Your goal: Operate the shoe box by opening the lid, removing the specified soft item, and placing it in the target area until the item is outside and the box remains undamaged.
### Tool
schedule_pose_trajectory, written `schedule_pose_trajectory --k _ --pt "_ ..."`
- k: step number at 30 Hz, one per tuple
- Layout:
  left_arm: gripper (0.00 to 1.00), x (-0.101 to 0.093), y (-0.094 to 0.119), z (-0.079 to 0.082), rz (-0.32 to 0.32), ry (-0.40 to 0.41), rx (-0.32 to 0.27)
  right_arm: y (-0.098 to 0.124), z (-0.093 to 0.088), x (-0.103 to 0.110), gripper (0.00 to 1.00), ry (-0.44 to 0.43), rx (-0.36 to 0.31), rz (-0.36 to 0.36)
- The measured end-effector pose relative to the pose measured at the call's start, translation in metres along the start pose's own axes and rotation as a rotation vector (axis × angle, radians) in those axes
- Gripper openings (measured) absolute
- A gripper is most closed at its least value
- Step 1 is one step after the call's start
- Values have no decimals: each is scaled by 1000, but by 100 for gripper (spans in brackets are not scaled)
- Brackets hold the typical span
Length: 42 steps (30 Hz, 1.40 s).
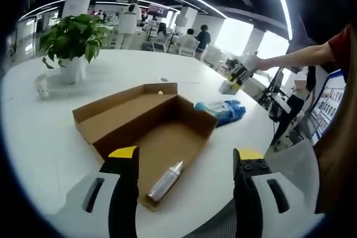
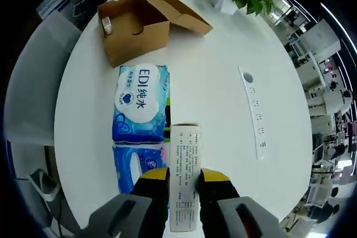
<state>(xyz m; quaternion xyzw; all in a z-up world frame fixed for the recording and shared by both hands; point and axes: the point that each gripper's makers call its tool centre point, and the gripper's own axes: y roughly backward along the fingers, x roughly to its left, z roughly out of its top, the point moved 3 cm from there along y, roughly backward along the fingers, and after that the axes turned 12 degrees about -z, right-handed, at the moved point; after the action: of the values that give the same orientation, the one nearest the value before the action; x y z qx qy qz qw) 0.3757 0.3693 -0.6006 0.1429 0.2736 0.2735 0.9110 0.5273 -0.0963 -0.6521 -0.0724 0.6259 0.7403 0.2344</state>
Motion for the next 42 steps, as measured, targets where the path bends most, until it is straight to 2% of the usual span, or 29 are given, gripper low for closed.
schedule_pose_trajectory --k 9,26,34,42 --pt "68 1 -1 0 9 1 14 -19 -8 -3 16 5 3 6" --pt "68 3 0 0 31 9 27 -40 -19 2 16 12 25 38" --pt "68 4 0 -2 36 11 43 -50 -20 12 16 33 32 64" --pt "68 3 -1 -3 36 13 51 -58 -28 19 16 54 51 77"
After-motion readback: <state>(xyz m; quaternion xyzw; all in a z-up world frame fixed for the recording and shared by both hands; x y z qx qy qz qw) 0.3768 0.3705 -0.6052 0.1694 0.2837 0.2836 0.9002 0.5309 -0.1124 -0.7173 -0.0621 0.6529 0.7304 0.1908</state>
